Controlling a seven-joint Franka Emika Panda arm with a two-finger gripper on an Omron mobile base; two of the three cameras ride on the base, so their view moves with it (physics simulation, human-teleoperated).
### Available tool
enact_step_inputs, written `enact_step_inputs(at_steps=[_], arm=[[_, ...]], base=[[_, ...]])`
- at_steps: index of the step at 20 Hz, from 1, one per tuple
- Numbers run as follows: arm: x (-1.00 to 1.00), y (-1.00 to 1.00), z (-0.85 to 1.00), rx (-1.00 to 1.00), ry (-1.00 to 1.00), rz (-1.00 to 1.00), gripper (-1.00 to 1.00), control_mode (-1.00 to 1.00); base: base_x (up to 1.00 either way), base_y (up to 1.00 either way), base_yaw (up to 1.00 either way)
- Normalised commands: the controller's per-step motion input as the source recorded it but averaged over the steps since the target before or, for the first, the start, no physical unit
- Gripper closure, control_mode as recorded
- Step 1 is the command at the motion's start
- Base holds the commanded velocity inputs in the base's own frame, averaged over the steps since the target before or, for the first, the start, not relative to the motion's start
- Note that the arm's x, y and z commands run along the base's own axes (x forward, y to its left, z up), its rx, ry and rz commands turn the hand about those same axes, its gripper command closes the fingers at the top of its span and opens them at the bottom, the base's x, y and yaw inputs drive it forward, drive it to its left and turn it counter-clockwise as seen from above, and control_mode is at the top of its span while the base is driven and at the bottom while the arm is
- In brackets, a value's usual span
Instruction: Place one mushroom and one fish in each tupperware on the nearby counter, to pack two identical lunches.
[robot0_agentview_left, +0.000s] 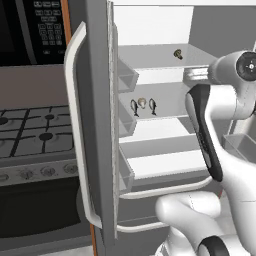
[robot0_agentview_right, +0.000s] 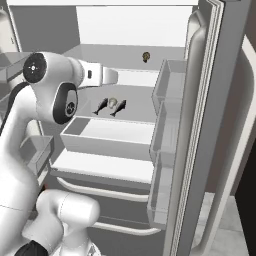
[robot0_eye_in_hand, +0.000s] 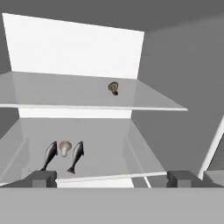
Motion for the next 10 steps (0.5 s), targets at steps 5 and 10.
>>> enact_step_inputs(at_steps=[5,10], arm=[[0.16,-0.26,0.01,-0.01,0.04,-0.09,-1.00,-1.00],[0.23,-0.19,0.00,0.00,0.00,0.00,-1.00,-1.00]], base=[[0.00,0.00,0.00],[0.00,0.00,0.00]])
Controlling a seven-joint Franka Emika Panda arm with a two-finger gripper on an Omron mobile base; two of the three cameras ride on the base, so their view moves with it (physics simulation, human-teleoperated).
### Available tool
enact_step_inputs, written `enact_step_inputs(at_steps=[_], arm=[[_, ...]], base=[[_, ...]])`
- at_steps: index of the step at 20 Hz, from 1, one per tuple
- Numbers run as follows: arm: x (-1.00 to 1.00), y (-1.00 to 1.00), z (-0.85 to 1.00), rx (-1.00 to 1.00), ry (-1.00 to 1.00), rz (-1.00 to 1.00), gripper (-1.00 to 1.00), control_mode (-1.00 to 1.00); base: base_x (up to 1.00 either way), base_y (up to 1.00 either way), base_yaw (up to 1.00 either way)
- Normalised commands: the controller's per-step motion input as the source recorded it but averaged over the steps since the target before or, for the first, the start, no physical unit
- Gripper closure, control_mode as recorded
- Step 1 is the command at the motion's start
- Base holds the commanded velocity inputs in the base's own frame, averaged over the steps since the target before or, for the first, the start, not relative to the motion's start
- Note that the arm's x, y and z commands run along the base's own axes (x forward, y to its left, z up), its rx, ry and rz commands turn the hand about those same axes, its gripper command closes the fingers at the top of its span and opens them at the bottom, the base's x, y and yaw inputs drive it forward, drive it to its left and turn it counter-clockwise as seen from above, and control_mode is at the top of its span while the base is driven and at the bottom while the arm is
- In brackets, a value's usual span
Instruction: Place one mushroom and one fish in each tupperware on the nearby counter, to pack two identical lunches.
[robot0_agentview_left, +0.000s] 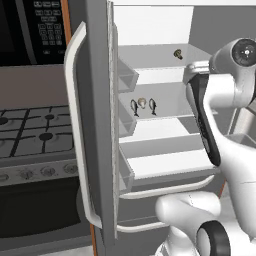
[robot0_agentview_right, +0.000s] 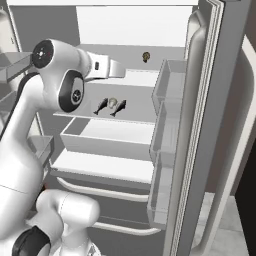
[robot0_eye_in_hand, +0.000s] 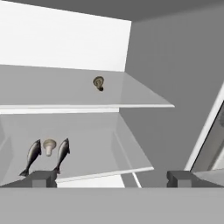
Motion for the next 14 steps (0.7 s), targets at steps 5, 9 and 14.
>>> enact_step_inputs(at_steps=[5,9,14], arm=[[0.43,-0.08,0.00,0.00,0.05,0.00,-1.00,-1.00],[0.46,0.00,0.00,0.00,0.03,0.00,-1.00,-1.00],[0.53,0.00,0.00,0.00,0.00,0.00,-1.00,-1.00]], base=[[0.00,0.00,0.00],[0.00,0.00,0.00],[0.00,0.00,0.00]])
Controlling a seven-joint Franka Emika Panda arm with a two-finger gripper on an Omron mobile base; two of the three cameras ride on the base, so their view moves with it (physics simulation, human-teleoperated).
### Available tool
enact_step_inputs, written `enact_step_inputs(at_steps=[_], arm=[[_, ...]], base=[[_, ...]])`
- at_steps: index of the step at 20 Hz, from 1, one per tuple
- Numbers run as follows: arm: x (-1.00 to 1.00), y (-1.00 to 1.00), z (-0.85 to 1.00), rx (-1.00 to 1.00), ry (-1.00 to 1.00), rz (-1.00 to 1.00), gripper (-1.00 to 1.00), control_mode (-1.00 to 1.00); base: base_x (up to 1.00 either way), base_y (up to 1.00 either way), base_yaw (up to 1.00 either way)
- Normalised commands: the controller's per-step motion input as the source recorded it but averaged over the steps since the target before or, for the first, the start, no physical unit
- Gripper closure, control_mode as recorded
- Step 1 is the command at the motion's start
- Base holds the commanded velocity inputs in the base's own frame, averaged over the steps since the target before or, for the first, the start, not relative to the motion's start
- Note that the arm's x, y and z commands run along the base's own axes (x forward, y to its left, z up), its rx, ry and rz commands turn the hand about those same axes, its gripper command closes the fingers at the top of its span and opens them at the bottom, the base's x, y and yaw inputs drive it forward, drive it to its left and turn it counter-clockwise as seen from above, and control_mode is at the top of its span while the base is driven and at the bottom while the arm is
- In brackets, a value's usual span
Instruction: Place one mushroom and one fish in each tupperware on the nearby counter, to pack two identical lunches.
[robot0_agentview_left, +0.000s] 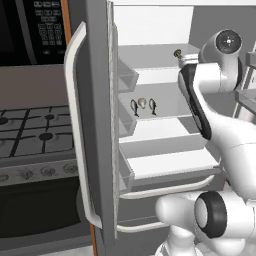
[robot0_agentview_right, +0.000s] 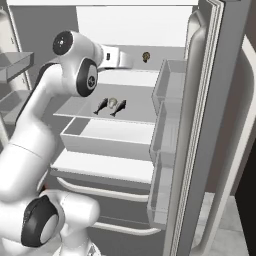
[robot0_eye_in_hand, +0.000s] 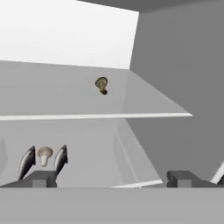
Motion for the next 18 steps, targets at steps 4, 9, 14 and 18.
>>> enact_step_inputs(at_steps=[4,9,14,18], arm=[[0.57,-0.01,0.00,0.00,0.00,0.00,-1.00,-1.00],[0.62,-0.12,-0.01,0.00,0.00,0.00,-1.00,-1.00],[0.49,-0.27,0.00,0.03,0.00,0.00,-1.00,-1.00],[0.38,-0.23,-0.07,0.05,0.00,0.00,-1.00,-1.00]], base=[[0.00,0.00,0.00],[0.00,0.00,0.00],[0.00,0.00,0.00],[0.00,0.00,0.00]])
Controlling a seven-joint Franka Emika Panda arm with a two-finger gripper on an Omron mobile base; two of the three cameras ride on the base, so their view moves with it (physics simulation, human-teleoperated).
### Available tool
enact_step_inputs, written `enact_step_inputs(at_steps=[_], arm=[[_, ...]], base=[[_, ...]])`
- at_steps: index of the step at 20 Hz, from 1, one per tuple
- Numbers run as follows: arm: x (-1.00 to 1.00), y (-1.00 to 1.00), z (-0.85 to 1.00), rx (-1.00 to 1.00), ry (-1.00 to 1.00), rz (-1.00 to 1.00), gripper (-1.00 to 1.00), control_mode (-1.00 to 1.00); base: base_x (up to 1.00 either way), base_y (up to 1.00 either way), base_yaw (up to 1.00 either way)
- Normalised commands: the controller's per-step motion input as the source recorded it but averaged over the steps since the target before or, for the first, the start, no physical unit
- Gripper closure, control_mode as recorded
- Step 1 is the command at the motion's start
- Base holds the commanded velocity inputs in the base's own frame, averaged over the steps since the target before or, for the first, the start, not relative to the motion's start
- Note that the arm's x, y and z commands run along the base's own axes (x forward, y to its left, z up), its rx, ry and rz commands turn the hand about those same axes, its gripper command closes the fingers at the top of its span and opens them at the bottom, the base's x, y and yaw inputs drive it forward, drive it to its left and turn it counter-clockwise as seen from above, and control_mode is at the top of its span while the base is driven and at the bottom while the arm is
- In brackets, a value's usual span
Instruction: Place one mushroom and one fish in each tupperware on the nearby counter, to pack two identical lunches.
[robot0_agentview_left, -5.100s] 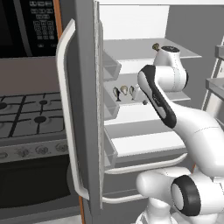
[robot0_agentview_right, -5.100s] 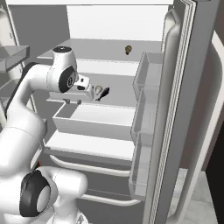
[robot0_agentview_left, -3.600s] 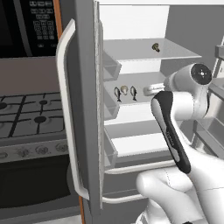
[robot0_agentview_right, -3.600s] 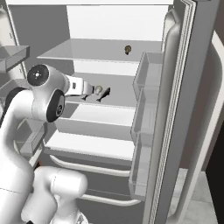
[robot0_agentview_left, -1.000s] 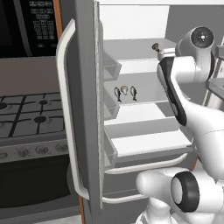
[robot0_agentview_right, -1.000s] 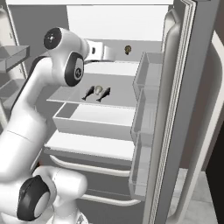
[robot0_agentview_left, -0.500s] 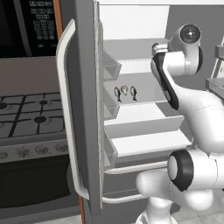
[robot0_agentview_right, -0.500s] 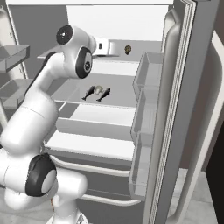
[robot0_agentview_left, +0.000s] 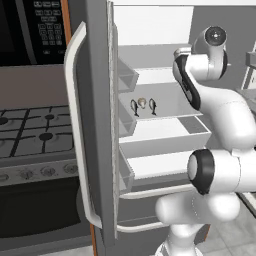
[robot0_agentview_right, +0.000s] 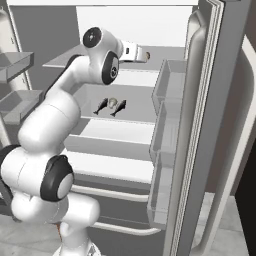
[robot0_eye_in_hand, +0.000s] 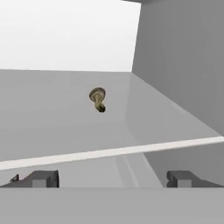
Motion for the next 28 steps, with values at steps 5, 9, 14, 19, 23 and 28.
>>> enact_step_inputs(at_steps=[5,9,14,19,23,28], arm=[[0.44,-0.12,-0.10,0.06,0.01,0.00,-1.00,-1.00],[0.49,-0.01,-0.04,0.05,0.03,0.05,-1.00,-1.00],[0.44,-0.03,-0.03,0.00,0.04,0.08,-1.00,-1.00],[0.39,-0.18,0.00,0.00,0.02,0.07,-1.00,-1.00],[0.35,-0.17,-0.02,0.00,0.01,0.06,-1.00,-1.00],[0.40,-0.04,-0.13,0.00,0.02,0.04,-1.00,-1.00]], base=[[0.00,0.00,0.00],[0.00,0.00,0.00],[0.00,0.00,0.00],[0.00,0.00,0.00],[0.00,0.00,0.00],[0.00,0.00,0.00]])
